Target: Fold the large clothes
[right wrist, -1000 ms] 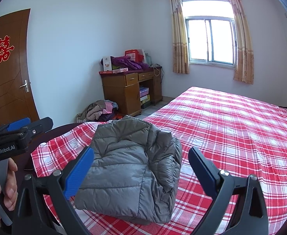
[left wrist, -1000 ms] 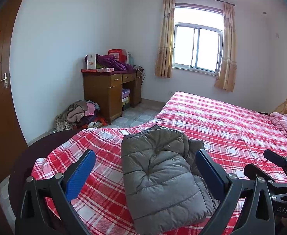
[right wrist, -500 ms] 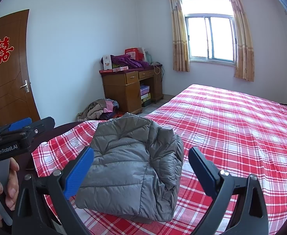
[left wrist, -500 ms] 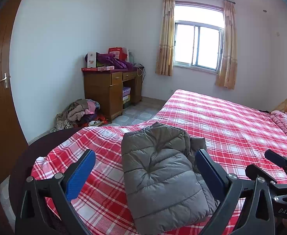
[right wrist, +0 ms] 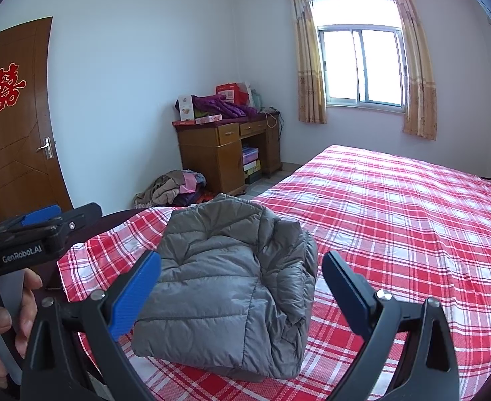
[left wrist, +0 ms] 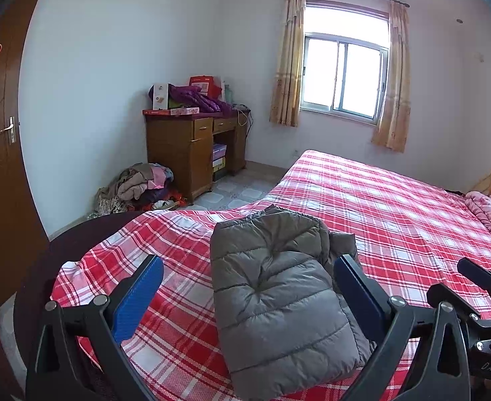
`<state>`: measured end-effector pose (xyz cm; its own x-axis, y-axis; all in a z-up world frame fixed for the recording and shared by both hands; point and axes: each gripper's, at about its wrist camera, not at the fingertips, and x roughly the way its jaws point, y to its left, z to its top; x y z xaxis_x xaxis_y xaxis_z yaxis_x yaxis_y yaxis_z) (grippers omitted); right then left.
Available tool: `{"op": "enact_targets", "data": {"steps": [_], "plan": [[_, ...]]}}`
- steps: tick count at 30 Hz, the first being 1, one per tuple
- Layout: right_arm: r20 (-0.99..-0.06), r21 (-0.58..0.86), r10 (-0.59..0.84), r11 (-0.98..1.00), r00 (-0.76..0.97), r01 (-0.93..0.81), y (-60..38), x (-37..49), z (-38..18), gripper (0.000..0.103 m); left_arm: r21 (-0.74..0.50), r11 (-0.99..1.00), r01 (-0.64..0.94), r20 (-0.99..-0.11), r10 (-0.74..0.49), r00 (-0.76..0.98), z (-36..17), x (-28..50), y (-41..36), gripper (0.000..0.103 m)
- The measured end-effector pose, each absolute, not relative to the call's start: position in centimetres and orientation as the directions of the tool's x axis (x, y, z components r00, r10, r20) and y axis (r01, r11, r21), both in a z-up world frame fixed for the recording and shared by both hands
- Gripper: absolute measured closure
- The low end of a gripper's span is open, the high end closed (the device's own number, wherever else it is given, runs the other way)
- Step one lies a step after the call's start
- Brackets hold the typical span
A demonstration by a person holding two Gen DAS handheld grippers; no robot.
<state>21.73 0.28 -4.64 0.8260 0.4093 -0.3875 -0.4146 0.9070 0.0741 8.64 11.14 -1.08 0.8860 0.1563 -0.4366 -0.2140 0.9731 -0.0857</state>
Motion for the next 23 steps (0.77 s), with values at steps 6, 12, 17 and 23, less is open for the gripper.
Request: {"op": "enact_targets", "data": {"steps": [6, 12, 17, 23], "plan": [[-0.386, 0.076, 0.41, 0.907, 0.826, -0.415, 0.3, 21.7, -4.6, 0.004, -0.062, 0.974, -0.218, -0.443, 0.169, 0.88, -1.3, 8.9, 10.8, 0.001], [-0.379, 0.079, 0.413, 0.906, 0.828, -0.416, 0.3, 21.6, -4.5, 0.004, -0.061, 0.971, -0.231, -0.461, 0.178, 0.869, -1.7, 9.3, 10.9, 0.001], [-0.383, 0.08, 0.413, 0.906, 0.826, -0.416, 0.3, 21.6, -4.5, 0.004, -0.086, 0.97, -0.226, -0.465, 0.162, 0.871, -1.9, 9.3, 11.3, 0.001], [-0.391, 0.084, 0.412, 0.906, 0.823, -0.414, 0.6, 21.7, -4.7, 0.004, -0.047, 0.978, -0.204, -0.453, 0.161, 0.877, -2.1, 9.3, 10.5, 0.001]]}}
